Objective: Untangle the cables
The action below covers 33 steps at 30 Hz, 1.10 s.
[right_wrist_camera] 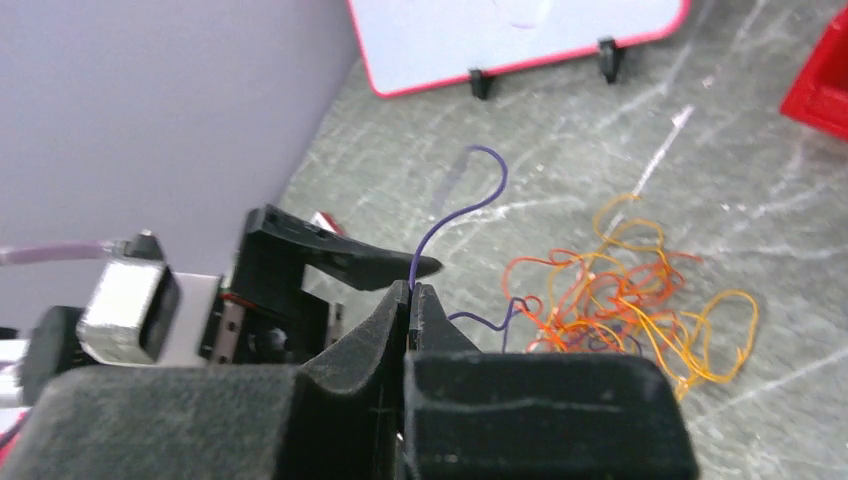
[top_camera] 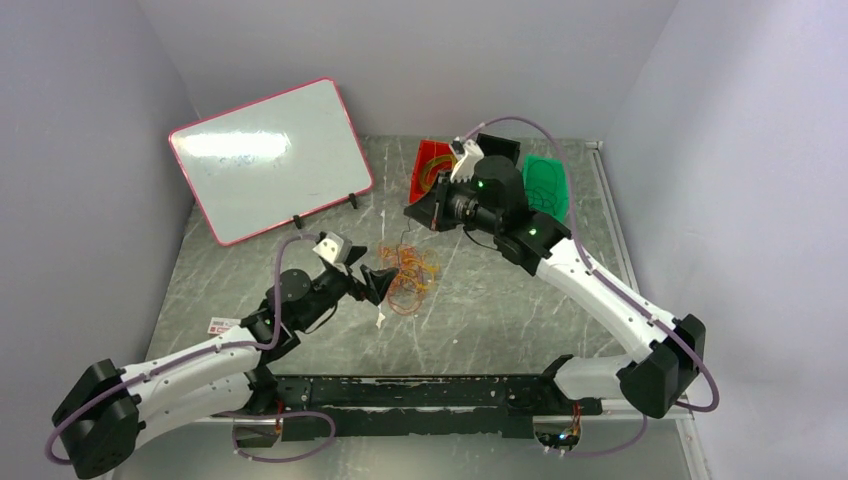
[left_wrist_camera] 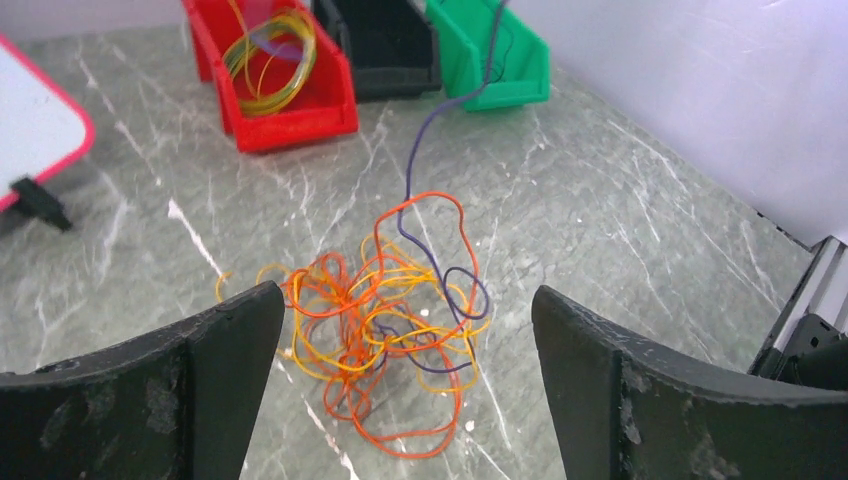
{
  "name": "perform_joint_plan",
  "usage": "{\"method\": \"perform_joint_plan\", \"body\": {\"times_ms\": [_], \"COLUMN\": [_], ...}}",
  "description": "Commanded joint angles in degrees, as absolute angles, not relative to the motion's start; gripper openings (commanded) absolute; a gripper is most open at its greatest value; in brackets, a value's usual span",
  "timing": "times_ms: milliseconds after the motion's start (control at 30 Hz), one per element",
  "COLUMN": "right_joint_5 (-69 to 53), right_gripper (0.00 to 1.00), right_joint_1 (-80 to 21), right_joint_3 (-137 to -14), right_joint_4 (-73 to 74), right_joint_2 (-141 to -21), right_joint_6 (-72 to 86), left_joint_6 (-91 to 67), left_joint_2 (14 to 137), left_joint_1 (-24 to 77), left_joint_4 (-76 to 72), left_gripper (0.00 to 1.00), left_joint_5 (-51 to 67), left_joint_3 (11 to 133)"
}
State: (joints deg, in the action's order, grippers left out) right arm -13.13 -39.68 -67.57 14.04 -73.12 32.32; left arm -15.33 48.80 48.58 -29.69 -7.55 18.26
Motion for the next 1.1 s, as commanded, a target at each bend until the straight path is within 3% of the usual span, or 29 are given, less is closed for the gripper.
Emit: {"method": "perform_joint_plan", "body": {"times_ms": [0, 467, 667, 900, 1067], "right_joint_5": [-16.7, -17.8, -16.0, -10.8, -8.0], "right_gripper": [0.0, 0.0, 0.0, 0.0, 0.0], "right_joint_1": [-40.2, -42.9, -44.2, -44.2, -44.2], "right_joint_3": [-71.9, -76.1, -79.6, -92.5, -104.6], "right_joint_4": [14.0, 13.5, 14.0, 16.3, 17.7], "right_joint_2": [-73.9, -75.1, -75.1, -77.8, -81.4], "right_joint_6": [33.2, 35.1, 34.8, 31.8, 29.1], "left_joint_6": [-7.3, -2.3, -3.9, -7.4, -9.1], "left_joint_2": [50.3, 62.5, 65.7, 69.8, 73.8], "left_joint_1": [48.8, 48.8, 48.8, 48.8, 48.9], "left_joint_4": [-43.9, -56.3, -56.6, -57.8, -59.4], "left_gripper": [1.0, 0.99, 0.86, 0.74, 0.74], "left_joint_5": [-2.6, -5.5, -10.5, 2.4, 5.1], "left_joint_3": [17.8, 23.6, 24.3, 24.7, 24.0]}}
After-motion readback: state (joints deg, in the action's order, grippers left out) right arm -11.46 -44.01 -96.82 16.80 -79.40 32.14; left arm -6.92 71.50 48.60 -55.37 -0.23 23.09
